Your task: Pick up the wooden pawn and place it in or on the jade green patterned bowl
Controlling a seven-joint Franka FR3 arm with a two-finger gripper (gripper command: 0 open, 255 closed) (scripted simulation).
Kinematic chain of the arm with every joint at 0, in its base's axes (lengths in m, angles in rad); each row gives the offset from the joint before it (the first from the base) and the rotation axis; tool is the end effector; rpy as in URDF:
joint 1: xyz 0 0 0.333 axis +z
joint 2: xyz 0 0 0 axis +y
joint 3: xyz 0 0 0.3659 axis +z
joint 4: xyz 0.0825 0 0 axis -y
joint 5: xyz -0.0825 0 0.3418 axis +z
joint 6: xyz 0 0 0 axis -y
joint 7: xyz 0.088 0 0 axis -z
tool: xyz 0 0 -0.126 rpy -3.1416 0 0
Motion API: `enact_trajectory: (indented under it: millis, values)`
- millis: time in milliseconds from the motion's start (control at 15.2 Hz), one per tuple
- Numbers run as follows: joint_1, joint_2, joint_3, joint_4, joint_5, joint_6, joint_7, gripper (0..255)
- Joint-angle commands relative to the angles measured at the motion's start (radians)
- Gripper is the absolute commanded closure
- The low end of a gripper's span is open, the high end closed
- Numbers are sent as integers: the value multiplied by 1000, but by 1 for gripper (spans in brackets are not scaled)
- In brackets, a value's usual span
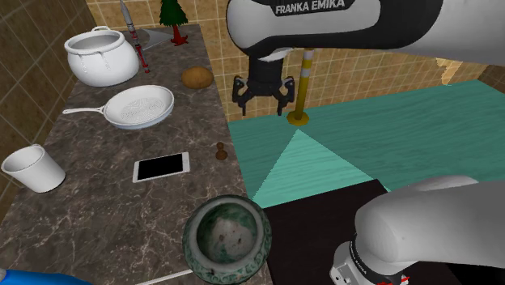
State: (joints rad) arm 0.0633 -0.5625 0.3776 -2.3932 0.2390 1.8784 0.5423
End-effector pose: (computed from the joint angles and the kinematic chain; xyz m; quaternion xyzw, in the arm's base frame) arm 0.2795 0.1831 0.5402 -0.9936 0.1117 -0.0030 0.0186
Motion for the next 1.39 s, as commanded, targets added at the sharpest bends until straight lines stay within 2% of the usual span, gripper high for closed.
enact_trajectory:
  millis: [0,330,594,1056,1320]
  values:
    - [1,57,49,15,9,36,62,0]
    - [-5,214,167,73,0,116,221,0]
    - [-13,364,255,140,-49,175,362,0]
    - [-12,410,272,80,-66,275,379,0]
    - [-12,415,274,76,-68,284,381,0]
